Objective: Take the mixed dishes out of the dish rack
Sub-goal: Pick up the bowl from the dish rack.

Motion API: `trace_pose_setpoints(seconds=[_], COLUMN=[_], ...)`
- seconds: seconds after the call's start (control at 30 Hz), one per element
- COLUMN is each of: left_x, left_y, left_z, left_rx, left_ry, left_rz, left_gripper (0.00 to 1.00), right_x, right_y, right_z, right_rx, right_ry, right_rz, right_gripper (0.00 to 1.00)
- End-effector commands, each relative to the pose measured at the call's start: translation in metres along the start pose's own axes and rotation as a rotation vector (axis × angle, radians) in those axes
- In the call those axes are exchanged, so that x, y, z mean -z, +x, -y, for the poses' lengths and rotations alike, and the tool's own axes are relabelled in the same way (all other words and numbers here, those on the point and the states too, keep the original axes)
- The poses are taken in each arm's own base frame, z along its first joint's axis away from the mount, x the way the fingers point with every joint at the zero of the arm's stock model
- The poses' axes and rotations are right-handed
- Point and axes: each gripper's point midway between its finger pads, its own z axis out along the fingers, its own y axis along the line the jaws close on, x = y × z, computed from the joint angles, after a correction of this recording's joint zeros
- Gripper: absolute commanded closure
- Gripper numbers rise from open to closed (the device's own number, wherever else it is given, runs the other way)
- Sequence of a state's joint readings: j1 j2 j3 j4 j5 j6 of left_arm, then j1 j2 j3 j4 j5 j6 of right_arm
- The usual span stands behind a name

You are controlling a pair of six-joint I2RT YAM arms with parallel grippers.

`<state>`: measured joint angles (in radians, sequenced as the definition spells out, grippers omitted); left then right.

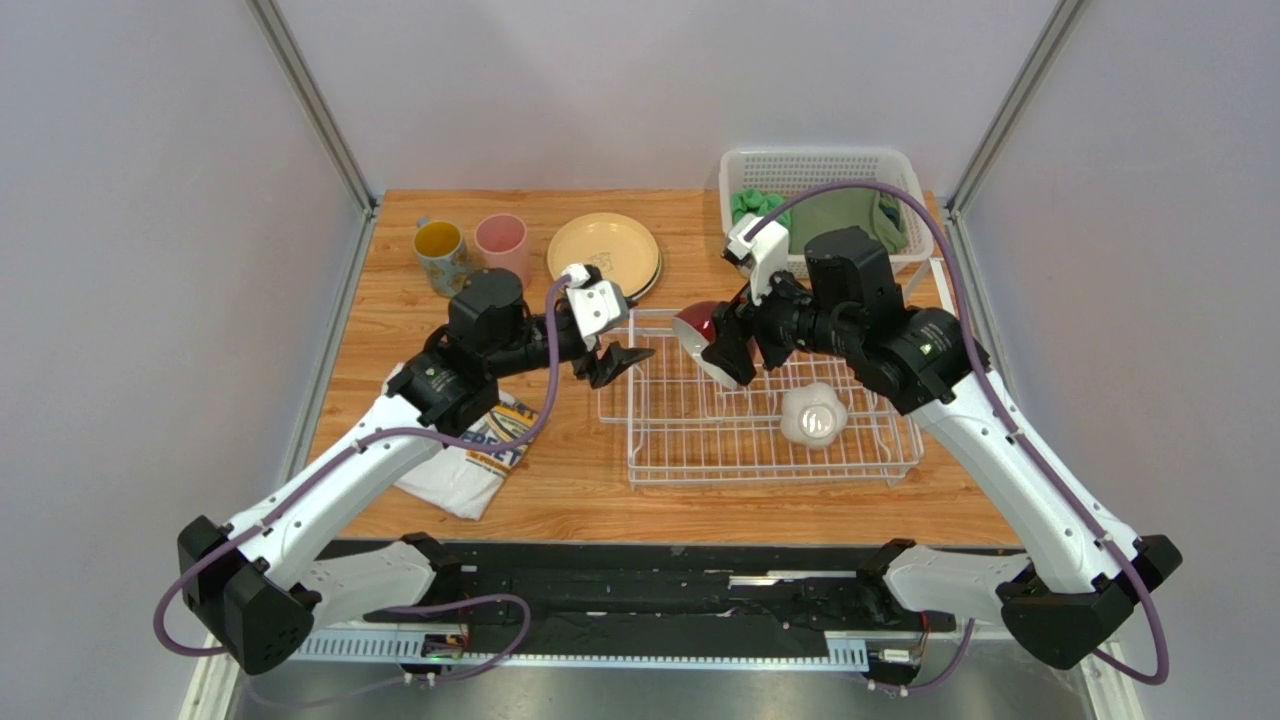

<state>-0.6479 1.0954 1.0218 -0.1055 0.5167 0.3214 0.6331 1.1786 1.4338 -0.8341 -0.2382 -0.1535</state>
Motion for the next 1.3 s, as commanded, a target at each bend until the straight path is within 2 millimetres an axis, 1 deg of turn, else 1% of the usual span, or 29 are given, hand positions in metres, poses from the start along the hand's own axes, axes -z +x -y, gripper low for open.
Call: trace_pose_setpoints(seconds=[0.0,0.07,0.23,0.3,0.4,0.47,0.5,0.53,0.6,0.63,0.73,0.83,0.9,0.93,1.0,1.03,1.13,1.27], left_x=[-0.017,-0.022,-0.035,-0.039,-0.044,-0.047,-0.047,-0.048,-0.049,-0.05,-0.051,-0.052,-0.052,-0.052,-0.051,-0.05,-0.048,-0.044], left_y=[-0.023,-0.025,-0.023,-0.024,-0.024,-0.024,-0.023,-0.024,-0.025,-0.026,-0.028,-0.03,-0.032,-0.032,-0.032,-0.032,-0.031,-0.027], left_z=[0.0,-0.002,0.004,0.003,0.001,-0.001,-0.001,-0.001,-0.001,-0.001,0.0,0.003,0.005,0.005,0.005,0.004,0.002,-0.003], left_rx=[-0.093,-0.099,-0.097,-0.096,-0.086,-0.081,-0.079,-0.08,-0.071,-0.07,-0.053,-0.042,-0.037,-0.035,-0.026,-0.025,-0.025,-0.036], left_ry=[0.001,-0.008,0.025,0.019,0.014,0.006,0.007,0.009,0.012,0.013,0.024,0.036,0.043,0.042,0.039,0.033,0.015,-0.017], left_rz=[0.067,0.059,0.051,0.049,0.043,0.037,0.034,0.035,0.03,0.032,0.031,0.037,0.04,0.04,0.04,0.038,0.03,0.009], left_gripper=[0.28,0.28,0.28,0.28,0.31,0.35,0.38,0.44,0.51,0.62,0.79,0.82,0.89,0.99,1.0,1.0,1.0,1.0], right_x=[0.013,0.013,0.015,0.016,0.015,0.015,0.015,0.013,0.014,0.014,0.014,0.013,0.01,0.01,0.008,0.008,0.006,0.008], right_y=[-0.046,-0.046,-0.046,-0.047,-0.045,-0.044,-0.044,-0.043,-0.043,-0.043,-0.043,-0.041,-0.038,-0.038,-0.035,-0.035,-0.034,-0.033], right_z=[-0.01,-0.015,-0.02,-0.024,-0.029,-0.033,-0.034,-0.034,-0.036,-0.036,-0.037,-0.04,-0.04,-0.04,-0.039,-0.037,-0.032,-0.024], right_rx=[0.016,0.008,0.002,-0.002,-0.014,-0.017,-0.018,-0.023,-0.027,-0.025,-0.032,-0.038,-0.04,-0.04,-0.042,-0.041,-0.043,-0.048], right_ry=[-0.052,-0.077,-0.102,-0.126,-0.155,-0.174,-0.179,-0.181,-0.191,-0.193,-0.202,-0.215,-0.22,-0.222,-0.215,-0.205,-0.175,-0.123], right_rz=[0.154,0.155,0.161,0.163,0.161,0.16,0.16,0.156,0.156,0.158,0.157,0.152,0.142,0.141,0.132,0.132,0.128,0.129], right_gripper=[0.68,0.68,0.69,0.69,0.69,0.69,0.69,0.69,0.69,0.69,0.69,0.69,0.68,0.65,0.61,0.54,0.42,0.37])
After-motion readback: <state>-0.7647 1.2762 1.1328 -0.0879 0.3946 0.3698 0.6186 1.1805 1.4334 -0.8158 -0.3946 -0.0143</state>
